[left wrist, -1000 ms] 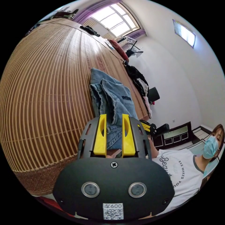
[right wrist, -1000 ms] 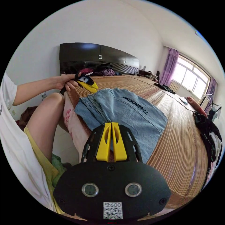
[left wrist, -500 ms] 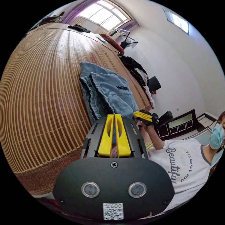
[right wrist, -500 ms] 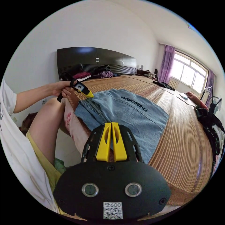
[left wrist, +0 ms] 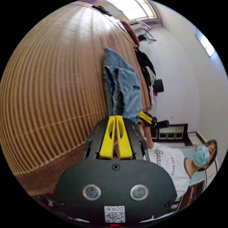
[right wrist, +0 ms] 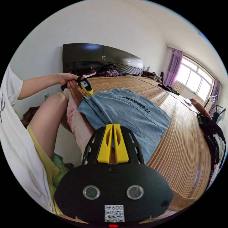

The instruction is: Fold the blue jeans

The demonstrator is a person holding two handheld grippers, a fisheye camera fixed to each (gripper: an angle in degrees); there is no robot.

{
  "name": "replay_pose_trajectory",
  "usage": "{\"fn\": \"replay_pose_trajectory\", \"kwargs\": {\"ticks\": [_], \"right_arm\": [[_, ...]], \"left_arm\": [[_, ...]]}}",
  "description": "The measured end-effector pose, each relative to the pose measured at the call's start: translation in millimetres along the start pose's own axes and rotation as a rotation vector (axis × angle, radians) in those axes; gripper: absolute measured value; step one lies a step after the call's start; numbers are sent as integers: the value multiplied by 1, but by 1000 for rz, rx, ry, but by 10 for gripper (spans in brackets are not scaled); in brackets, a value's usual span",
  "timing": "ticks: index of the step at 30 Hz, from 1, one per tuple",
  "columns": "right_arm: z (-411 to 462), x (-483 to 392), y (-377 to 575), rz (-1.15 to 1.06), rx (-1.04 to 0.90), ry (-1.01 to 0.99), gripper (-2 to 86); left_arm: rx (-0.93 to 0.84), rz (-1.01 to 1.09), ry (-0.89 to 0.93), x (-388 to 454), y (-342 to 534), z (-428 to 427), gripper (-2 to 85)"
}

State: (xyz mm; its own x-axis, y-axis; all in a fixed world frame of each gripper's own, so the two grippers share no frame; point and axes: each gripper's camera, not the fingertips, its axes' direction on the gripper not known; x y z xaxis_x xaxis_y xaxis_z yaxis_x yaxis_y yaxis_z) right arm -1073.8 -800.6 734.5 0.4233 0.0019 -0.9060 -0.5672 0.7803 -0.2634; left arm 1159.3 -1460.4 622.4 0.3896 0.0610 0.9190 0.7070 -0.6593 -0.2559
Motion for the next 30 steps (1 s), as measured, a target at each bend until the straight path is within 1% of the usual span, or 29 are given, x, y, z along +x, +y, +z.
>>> {"fn": "replay_pose_trajectory", "kwargs": {"ticks": [2, 3, 5, 6, 7, 8, 9, 11, 12, 13, 14, 15, 16, 18, 21, 22, 23, 24, 25, 26, 27, 28, 29, 30], "right_arm": [[-4, -2, -8, 25, 4, -2, -8], [-6, -3, -11, 34, 9, -3, -8], [-25, -6, -21, 49, 82, -22, -8], [-31, -6, -23, 51, 109, -31, -8], [-40, -3, -29, 74, 151, -32, -8], [-44, 2, -34, 109, 164, -19, -8], [-44, 4, -37, 124, 164, -13, -8], [-33, 15, -44, 191, 149, 10, -8], [-27, 17, -45, 201, 140, 5, -8], [-15, 19, -48, 208, 105, -13, -8], [1, 20, -50, 219, 35, -13, -8], [9, 20, -50, 221, -1, -14, -8], [13, 19, -47, 228, 24, -24, -9], [10, 20, -45, 271, 63, -33, -9], [7, 16, -47, 296, 72, -32, -8], [4, 14, -51, 304, 59, -12, -8], [-3, 11, -55, 312, 72, 34, -9], [-8, 8, -56, 318, 97, 66, -9], [-17, 3, -59, 344, 172, 128, -9], [-20, -4, -65, 357, 236, 139, -9], [-19, -7, -70, 353, 251, 126, -9], [-9, -16, -84, 344, 250, 103, -9], [6, -26, -99, 335, 222, 97, -9], [14, -31, -106, 325, 208, 94, -9]], "left_arm": [[193, -56, 44, -16, 26, -23, 3], [237, -34, 61, -13, 31, -27, 3], [336, 89, 57, 23, 39, -25, 3], [349, 128, 44, 35, 39, -20, 3], [356, 220, 15, 64, 39, -4, 3], [334, 326, -18, 94, 39, 21, 2], [316, 375, -39, 108, 38, 36, 2], [233, 493, -119, 146, 36, 104, 3], [201, 498, -141, 149, 34, 121, 3], [144, 466, -217, 146, 30, 150, 3], [132, 450, -344, 137, 30, 170, 4], [144, 463, -403, 133, 33, 175, 4], [189, 464, -420, 122, 42, 176, 4], [228, 395, -339, 100, 53, 170, 5], [285, 306, -384, 78, 77, 161, 5], [345, 217, -567, 74, 92, 156, 4], [410, 202, -759, 78, 111, 156, 4], [441, 199, -807, 81, 120, 158, 4], [494, 242, -775, 89, 139, 164, 4], [533, 354, -643, 103, 159, 179, 4], [555, 417, -579, 113, 169, 189, 4], [595, 529, -513, 134, 189, 217, 4], [606, 639, -555, 159, 205, 254, 5], [606, 689, -606, 172, 212, 274, 5]]}}
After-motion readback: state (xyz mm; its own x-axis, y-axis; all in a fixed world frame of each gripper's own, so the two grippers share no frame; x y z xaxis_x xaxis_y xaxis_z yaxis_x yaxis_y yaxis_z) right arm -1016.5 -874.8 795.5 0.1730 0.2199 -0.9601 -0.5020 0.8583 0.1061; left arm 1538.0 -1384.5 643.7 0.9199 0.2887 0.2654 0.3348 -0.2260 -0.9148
